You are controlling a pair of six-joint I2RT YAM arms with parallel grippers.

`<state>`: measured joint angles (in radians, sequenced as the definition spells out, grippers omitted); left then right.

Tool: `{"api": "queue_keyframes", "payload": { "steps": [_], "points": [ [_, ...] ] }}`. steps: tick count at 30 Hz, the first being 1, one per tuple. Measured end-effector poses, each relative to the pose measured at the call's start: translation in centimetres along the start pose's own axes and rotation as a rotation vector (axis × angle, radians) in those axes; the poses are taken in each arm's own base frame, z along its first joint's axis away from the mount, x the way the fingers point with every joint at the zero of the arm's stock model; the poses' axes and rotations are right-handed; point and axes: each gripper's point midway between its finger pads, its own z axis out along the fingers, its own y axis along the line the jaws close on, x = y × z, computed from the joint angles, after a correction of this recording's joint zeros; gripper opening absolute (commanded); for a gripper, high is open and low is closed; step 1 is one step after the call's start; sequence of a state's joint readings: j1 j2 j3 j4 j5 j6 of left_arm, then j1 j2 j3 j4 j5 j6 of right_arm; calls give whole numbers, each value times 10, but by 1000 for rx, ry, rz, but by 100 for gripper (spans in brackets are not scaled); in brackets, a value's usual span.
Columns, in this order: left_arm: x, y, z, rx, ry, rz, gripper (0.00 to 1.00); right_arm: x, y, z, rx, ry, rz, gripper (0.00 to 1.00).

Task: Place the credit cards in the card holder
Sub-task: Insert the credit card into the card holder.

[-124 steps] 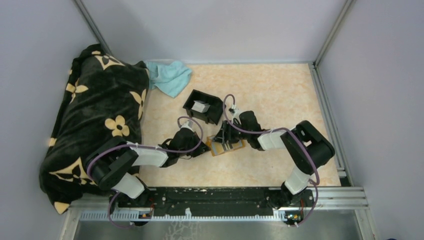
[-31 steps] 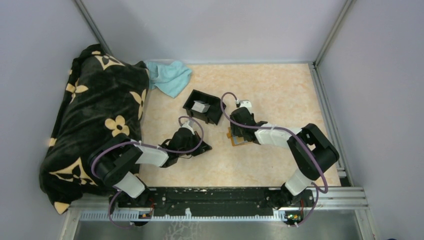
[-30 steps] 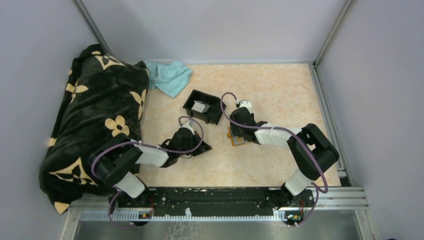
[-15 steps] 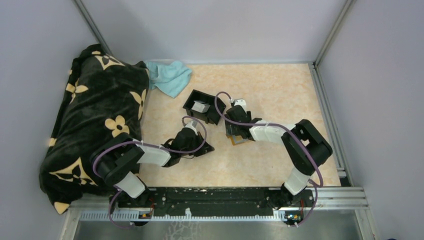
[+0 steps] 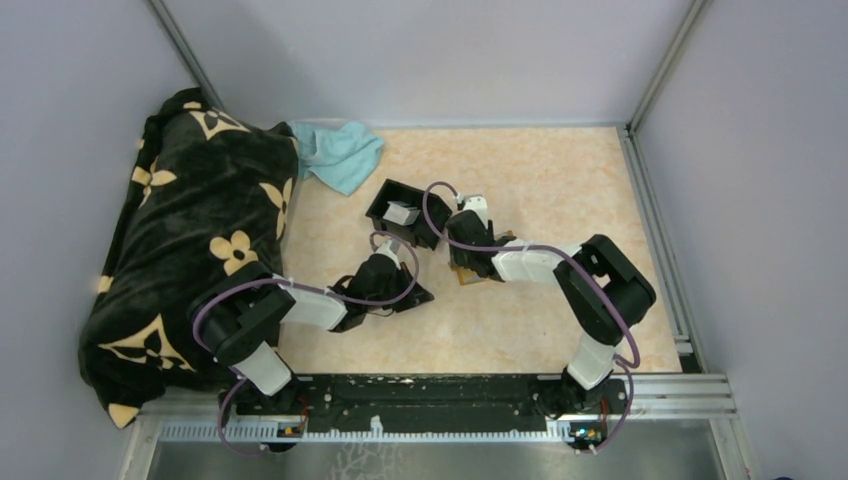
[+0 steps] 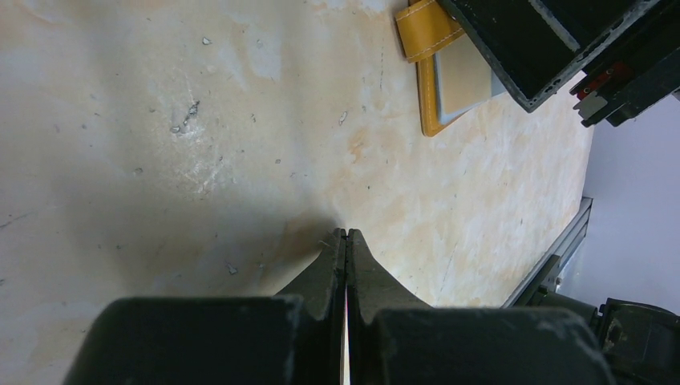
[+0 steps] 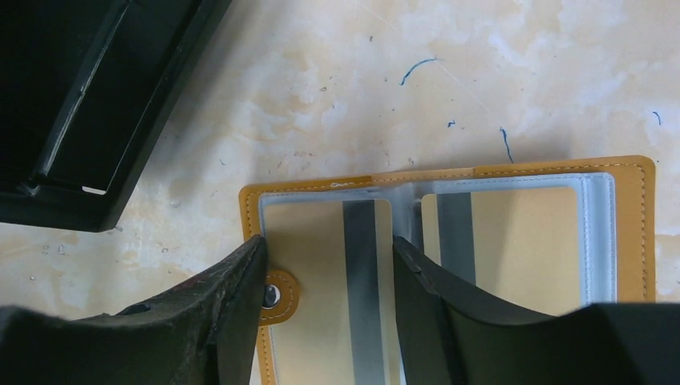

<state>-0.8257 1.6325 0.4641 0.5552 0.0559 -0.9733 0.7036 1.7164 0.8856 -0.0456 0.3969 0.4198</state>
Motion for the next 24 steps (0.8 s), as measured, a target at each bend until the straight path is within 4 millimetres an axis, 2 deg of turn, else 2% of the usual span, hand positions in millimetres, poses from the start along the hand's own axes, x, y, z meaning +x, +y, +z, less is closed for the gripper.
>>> {"api": "queue_keyframes", "payload": {
  "steps": [3,5,12,17,21,24],
  "points": [
    [0,-1,0,1,-1,0,0,0,-1,0,10,-4,6,81],
    [0,-1,0,1,-2,0,0,-1,-5,-1,31,-8,7,84],
    [0,-1,0,-6,-2,1,0,5,-11,-7,46,8,-8,84],
    [0,-1,0,-14,-5,4,0,13,-19,-21,47,24,-17,77],
    [0,-1,0,-19,-3,4,0,11,-17,-24,28,27,-14,74],
    [-1,-1,0,-22,-1,4,0,13,-15,-26,14,36,-15,75]
  ]
}}
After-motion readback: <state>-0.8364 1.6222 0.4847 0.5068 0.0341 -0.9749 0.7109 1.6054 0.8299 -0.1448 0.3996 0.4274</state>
